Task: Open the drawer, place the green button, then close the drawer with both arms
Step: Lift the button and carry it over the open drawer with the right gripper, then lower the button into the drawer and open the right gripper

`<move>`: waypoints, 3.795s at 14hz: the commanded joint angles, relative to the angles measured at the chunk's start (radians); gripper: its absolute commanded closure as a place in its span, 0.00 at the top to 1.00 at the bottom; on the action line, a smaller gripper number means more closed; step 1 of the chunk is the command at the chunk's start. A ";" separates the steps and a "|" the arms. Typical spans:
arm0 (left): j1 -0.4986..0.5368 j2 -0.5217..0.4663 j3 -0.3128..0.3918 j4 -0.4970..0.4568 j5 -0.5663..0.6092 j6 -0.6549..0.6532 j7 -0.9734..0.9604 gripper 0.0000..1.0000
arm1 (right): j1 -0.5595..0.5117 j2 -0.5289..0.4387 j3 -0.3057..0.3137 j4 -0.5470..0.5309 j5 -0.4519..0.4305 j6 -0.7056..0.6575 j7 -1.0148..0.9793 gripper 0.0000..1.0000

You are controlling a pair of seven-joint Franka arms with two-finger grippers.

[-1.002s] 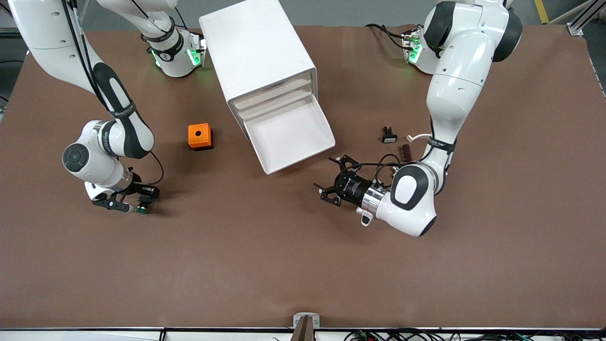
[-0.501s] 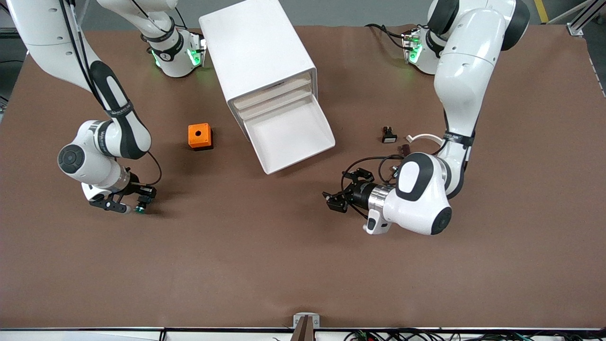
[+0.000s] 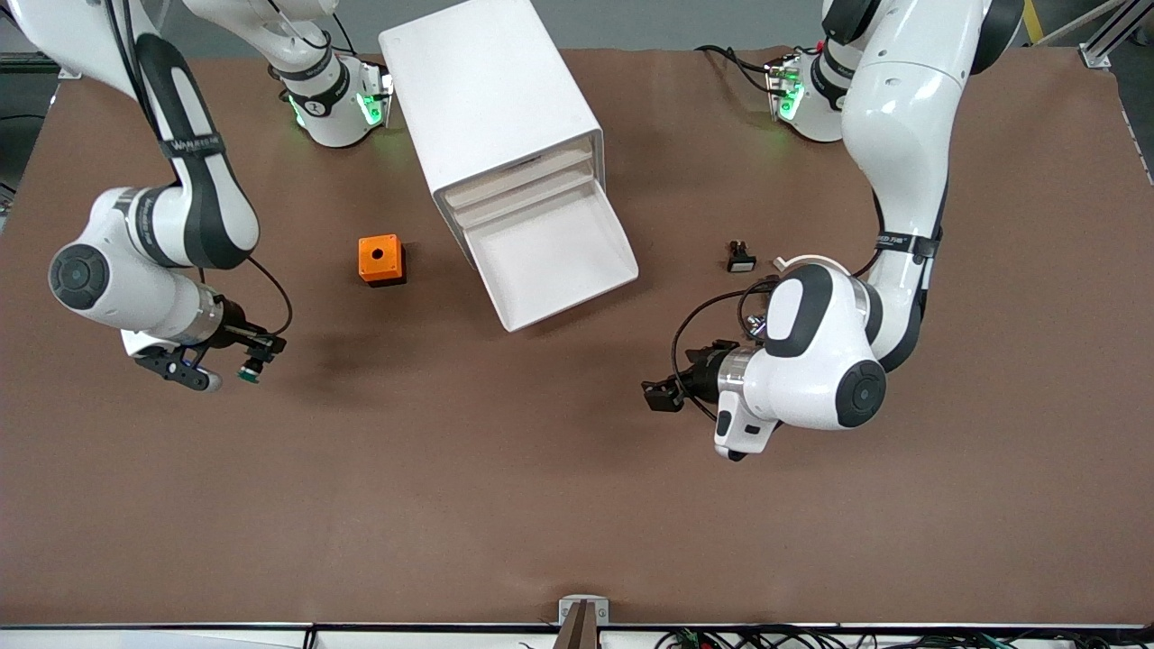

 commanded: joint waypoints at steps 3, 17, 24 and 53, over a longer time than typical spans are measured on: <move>-0.095 -0.017 0.016 -0.026 0.220 0.099 -0.082 1.00 | 0.152 -0.159 -0.002 0.065 0.045 -0.236 0.343 0.00; -0.167 0.009 0.007 -0.068 0.392 0.245 -0.366 1.00 | 0.541 -0.130 -0.004 0.118 0.088 -0.132 1.063 0.00; -0.175 0.011 0.010 -0.080 0.400 0.233 -0.364 1.00 | 0.710 -0.001 -0.004 0.123 0.088 0.090 1.285 0.00; -0.284 0.028 -0.002 -0.120 0.406 0.233 -0.358 1.00 | 0.882 0.258 -0.004 0.262 0.093 0.109 1.421 0.00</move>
